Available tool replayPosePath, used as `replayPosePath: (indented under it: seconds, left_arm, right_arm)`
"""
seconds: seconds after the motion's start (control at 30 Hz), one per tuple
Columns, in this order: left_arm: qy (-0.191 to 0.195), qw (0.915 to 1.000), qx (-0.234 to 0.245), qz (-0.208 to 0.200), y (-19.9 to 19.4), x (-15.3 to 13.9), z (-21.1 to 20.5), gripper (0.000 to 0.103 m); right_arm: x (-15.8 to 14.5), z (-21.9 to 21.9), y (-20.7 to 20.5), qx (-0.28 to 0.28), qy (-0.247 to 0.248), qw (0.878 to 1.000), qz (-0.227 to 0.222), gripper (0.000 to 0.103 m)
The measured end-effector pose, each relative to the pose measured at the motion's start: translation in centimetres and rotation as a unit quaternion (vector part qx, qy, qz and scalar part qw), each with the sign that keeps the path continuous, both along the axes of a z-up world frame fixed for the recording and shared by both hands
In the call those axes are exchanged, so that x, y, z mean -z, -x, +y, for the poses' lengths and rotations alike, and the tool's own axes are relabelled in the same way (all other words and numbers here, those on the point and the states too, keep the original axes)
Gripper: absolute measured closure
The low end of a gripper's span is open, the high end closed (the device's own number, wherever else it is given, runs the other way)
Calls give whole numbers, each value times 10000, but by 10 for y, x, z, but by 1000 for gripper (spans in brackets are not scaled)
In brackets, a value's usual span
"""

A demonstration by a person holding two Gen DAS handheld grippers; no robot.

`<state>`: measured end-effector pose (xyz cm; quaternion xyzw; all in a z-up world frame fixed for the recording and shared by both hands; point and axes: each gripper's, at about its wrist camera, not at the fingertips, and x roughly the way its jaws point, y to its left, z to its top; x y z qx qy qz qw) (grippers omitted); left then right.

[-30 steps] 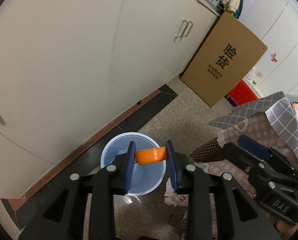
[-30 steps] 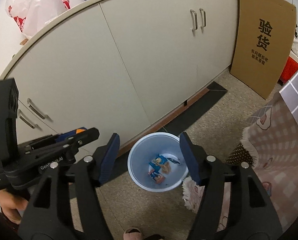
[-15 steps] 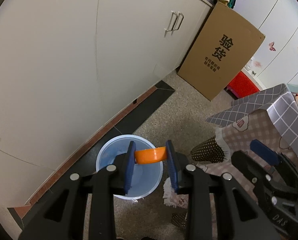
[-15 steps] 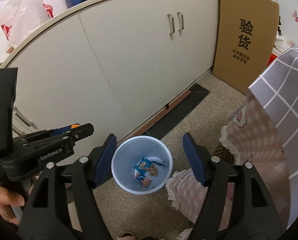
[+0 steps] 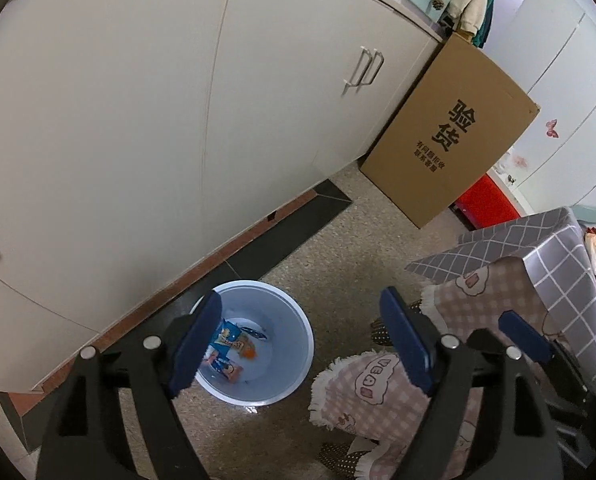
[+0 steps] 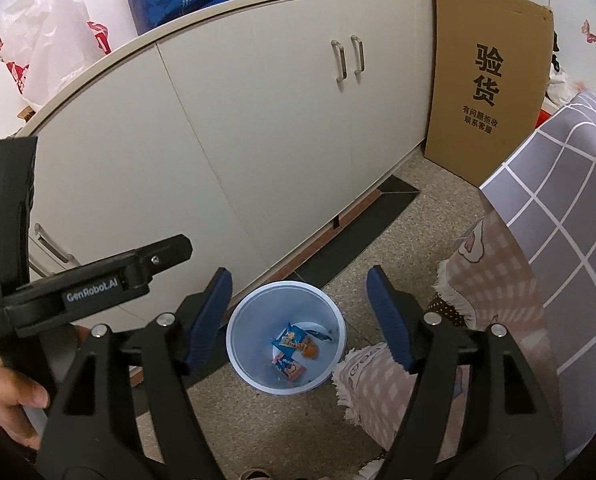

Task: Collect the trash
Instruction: 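Move both tools back over the table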

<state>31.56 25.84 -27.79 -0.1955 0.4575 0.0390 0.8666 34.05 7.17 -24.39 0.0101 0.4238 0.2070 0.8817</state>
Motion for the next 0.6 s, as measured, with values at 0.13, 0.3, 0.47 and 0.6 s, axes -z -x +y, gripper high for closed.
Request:
replayPosePath:
  seconds: [0.13, 0.3, 0.47, 0.6]
  left_arm:
    - [10, 9998, 115, -164, 13, -16, -1, 24]
    - [350, 9979, 150, -530, 28, -51, -3, 24]
    - [546, 9931, 354, -972, 39, -107, -30, 24]
    - [624, 9886, 626, -1220, 45, -143, -69, 24]
  right_arm:
    - [-15, -1, 3, -104, -314, 9994, 76, 34]
    - [-58, -13, 15, -147, -995, 9949, -58, 34]
    - [-116, -47, 34, -4, -1410, 9895, -321, 31]
    - [-153, -100, 51, 115, -1993, 9788, -462, 30]
